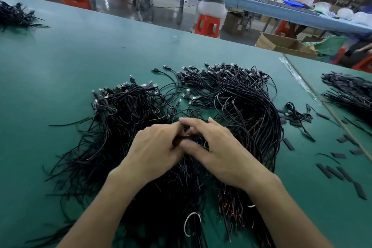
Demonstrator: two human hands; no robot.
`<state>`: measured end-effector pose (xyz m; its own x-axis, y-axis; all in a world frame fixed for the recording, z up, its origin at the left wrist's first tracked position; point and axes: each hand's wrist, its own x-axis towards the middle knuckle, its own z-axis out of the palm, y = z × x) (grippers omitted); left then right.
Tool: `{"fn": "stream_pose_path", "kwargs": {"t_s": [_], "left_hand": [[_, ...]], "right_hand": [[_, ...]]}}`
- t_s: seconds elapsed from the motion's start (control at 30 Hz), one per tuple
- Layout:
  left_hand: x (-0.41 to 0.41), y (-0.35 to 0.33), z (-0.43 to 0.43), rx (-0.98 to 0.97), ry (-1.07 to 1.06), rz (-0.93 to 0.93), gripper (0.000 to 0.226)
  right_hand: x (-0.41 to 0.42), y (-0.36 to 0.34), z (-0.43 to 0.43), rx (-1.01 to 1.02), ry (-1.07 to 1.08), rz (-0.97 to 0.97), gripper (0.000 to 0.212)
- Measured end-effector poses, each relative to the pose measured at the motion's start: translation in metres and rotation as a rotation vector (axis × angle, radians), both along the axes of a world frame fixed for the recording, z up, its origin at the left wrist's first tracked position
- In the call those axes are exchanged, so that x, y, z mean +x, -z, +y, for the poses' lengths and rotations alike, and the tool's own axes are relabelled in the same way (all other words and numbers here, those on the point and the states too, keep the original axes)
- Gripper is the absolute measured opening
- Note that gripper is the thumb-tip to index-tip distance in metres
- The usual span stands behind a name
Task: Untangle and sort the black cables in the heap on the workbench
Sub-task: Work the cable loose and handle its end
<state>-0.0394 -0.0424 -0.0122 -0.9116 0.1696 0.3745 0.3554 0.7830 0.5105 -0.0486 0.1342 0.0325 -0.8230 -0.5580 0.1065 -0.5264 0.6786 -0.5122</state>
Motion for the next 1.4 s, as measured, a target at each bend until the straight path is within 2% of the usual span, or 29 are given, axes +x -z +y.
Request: {"fn": "stream_pose_path", "kwargs": {"t_s": [0.07,0.17,0.23,0.27,0.33,0.4,0.47,0.5,0.57,0.67,0.77,0.83,0.9,0.97,1.03,1.1,1.23,1.33,1.4], "left_hand": [[0.002,-0.007,-0.001,0.082,-0.009,0.047,0.023],[0.003,-0.013,-0.009,0.158,-0.122,0.143,0.028],[0.004,-0.018,-0.014,0.276,-0.153,0.099,0.035],[0.004,-0.02,-0.015,0.369,-0.107,0.021,0.04],[0.005,-0.025,-0.015,0.512,0.116,-0.24,0.044],[0.011,-0.029,-0.008,0.519,0.413,-0.493,0.048],[0.018,-0.032,0.002,0.542,0.657,-0.662,0.053],[0.02,-0.032,0.007,0.614,0.738,-0.72,0.053],[0.024,-0.035,0.014,0.904,0.827,-0.8,0.051],[0.018,-0.033,0.015,1.379,0.749,-0.759,0.047],[0.006,-0.025,0.013,1.648,0.489,-0.561,0.044],[-0.001,-0.014,0.015,1.599,0.276,-0.397,0.044],[-0.006,-0.003,0.014,1.336,0.083,-0.216,0.041],[-0.008,0.001,0.011,1.054,-0.022,-0.13,0.038],[-0.007,0.001,0.009,0.828,0.013,-0.192,0.038],[-0.001,-0.002,0.013,0.73,0.142,-0.349,0.046],[0.01,-0.013,0.018,1.029,0.355,-0.705,0.066],[0.013,-0.026,0.011,1.301,0.609,-0.958,0.063],[0.013,-0.032,0.006,1.408,0.662,-0.973,0.056]], "right_hand": [[-0.001,0.003,0.003,-0.167,0.078,-0.035,0.021],[-0.005,0.008,0.011,-0.379,0.239,0.001,0.029],[-0.008,0.006,0.015,-0.579,0.322,-0.034,0.034],[-0.01,0.004,0.016,-0.673,0.348,-0.051,0.034],[-0.013,0.001,0.015,-0.79,0.385,-0.088,0.034],[-0.016,0.0,0.012,-0.849,0.389,-0.152,0.033],[-0.018,0.002,0.008,-0.808,0.334,-0.193,0.031],[-0.017,0.005,0.005,-0.765,0.299,-0.215,0.03],[-0.013,0.011,-0.004,-0.689,0.24,-0.289,0.032],[-0.002,0.02,-0.013,-0.556,0.166,-0.38,0.034],[0.008,0.025,-0.016,-0.383,0.09,-0.392,0.031],[0.011,0.024,-0.015,-0.275,0.064,-0.366,0.035],[0.013,0.019,-0.011,-0.197,0.049,-0.332,0.032],[0.012,0.011,-0.004,-0.177,0.04,-0.294,0.027],[0.01,0.0,0.001,-0.236,0.038,-0.259,0.02],[0.008,-0.011,0.003,-0.335,0.013,-0.21,0.02],[0.0,-0.02,0.002,-0.535,-0.003,-0.176,0.016],[-0.004,-0.013,0.001,-0.674,0.13,-0.148,0.029],[-0.002,-0.004,-0.003,-0.655,0.154,-0.194,0.031]]}}
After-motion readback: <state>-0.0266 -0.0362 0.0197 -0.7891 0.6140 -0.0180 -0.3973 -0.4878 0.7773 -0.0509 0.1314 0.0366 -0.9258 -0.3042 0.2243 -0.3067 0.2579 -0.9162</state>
